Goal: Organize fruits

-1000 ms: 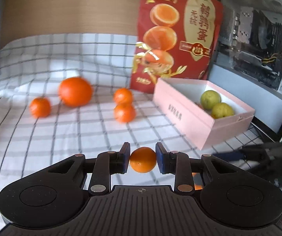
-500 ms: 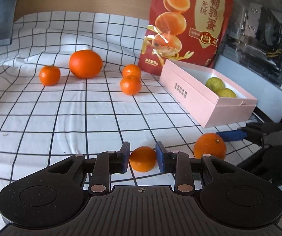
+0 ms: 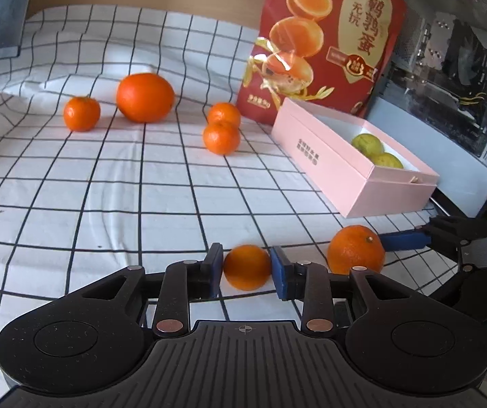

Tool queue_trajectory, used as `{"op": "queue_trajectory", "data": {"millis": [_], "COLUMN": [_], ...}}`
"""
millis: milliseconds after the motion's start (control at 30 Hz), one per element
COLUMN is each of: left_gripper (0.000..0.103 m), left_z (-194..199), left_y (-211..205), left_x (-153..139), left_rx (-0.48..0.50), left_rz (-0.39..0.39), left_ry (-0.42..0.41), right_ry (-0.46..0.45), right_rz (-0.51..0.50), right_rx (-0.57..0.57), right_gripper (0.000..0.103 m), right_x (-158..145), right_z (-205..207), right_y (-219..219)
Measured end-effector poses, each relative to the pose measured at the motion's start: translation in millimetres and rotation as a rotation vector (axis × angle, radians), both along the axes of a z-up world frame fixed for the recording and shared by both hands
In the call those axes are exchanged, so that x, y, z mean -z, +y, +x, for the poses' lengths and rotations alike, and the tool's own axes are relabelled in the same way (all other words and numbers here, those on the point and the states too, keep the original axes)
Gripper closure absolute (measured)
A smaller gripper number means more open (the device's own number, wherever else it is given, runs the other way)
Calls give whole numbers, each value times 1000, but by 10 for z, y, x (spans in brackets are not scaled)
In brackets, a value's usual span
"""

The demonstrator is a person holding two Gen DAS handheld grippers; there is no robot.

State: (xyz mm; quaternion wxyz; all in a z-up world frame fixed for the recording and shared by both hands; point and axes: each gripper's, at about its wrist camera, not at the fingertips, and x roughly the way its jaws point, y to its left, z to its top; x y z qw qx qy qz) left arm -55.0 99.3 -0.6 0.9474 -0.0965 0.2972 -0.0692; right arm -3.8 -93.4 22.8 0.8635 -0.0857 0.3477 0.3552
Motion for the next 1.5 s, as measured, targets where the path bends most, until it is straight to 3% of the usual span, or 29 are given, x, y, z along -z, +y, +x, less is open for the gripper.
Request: {"op": "queue_trajectory", "data": {"millis": [367, 600, 867, 1167, 1300, 1500], "left_gripper": [69, 69, 69, 70, 70, 70], "left_z": [30, 37, 6, -86, -149, -220], "left_y": [-16, -13, -129, -78, -61, -101], "left_x": [4, 16, 2, -29, -78, -124], "left_rx": [16, 25, 22, -31, -15, -63], "left_rz": [3, 2, 93, 87, 61, 141], "left_ry": [0, -1, -10, -57, -36, -32], "right_ry": [18, -1, 0, 3, 11, 28], "right_rz": [37, 5, 6, 15, 24, 78], "right_rx": [129, 120, 121, 133, 164, 89], "right_gripper": [1, 0, 0, 1, 5, 9], "right_x": [54, 56, 53, 59, 47, -13], "right_z": [48, 26, 17, 29, 41, 35], "right_y": [-497, -452, -456, -496, -522, -430]}}
